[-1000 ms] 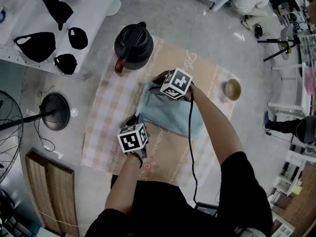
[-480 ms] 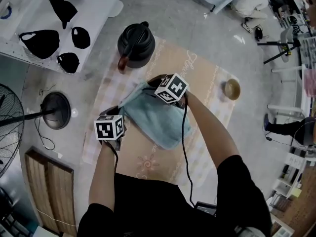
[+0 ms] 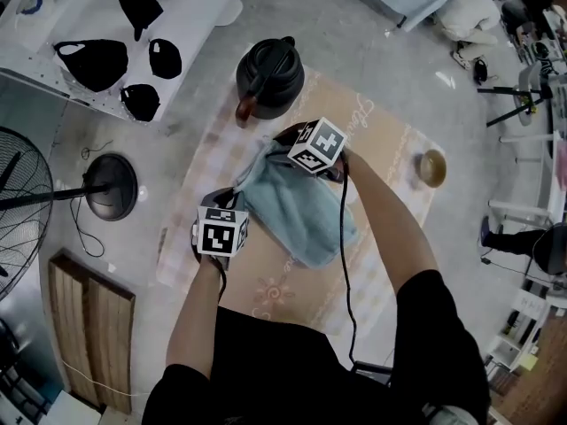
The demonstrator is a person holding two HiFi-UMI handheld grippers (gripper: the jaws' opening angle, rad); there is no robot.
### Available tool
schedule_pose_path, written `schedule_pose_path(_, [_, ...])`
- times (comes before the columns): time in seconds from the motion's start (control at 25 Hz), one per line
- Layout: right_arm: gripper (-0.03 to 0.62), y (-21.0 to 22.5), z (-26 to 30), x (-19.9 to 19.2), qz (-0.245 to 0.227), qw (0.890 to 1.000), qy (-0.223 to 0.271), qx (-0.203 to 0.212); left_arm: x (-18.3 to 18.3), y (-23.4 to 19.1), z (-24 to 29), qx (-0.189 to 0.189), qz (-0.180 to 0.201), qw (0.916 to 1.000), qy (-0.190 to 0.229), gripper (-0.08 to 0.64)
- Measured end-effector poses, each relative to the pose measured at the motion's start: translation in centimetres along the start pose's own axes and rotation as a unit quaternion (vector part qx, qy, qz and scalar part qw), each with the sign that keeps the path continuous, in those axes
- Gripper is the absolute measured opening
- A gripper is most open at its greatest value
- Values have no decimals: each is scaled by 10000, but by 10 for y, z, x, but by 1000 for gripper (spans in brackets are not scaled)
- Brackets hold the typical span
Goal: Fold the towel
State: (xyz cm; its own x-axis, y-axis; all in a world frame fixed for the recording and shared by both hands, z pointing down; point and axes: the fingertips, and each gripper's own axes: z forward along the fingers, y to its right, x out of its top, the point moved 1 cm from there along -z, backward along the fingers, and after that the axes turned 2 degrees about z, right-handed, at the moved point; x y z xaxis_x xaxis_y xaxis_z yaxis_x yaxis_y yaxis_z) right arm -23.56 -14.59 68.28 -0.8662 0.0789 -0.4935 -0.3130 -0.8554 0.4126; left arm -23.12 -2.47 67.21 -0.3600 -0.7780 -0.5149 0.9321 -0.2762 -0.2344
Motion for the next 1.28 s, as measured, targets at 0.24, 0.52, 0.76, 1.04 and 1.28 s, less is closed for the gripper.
schedule_pose_path(0.24, [114,-4,-10,2,-265,9993,265,-59,1,0,-6,56,-11,9999,94,34])
schedule_pose_path(0.52, [63,-26,-48,1,-563,9955,665,-359,15,19,-31,-72,383,9987,342,34])
schedule_pose_path(0.76, [58,-47,-71,-10,-603,9934,683,-691,16,38,-49,-226,567,9973,400,34])
schedule_pose_path(1.04, [61,-39,-54,-3,-671,9931,462,-849,10,36,-45,-298,304,9986,301,34])
schedule_pose_path(1.28, [125,-22,-16,2,-879,9934,-106,-728,-2,21,-30,-308,-30,9994,160,34])
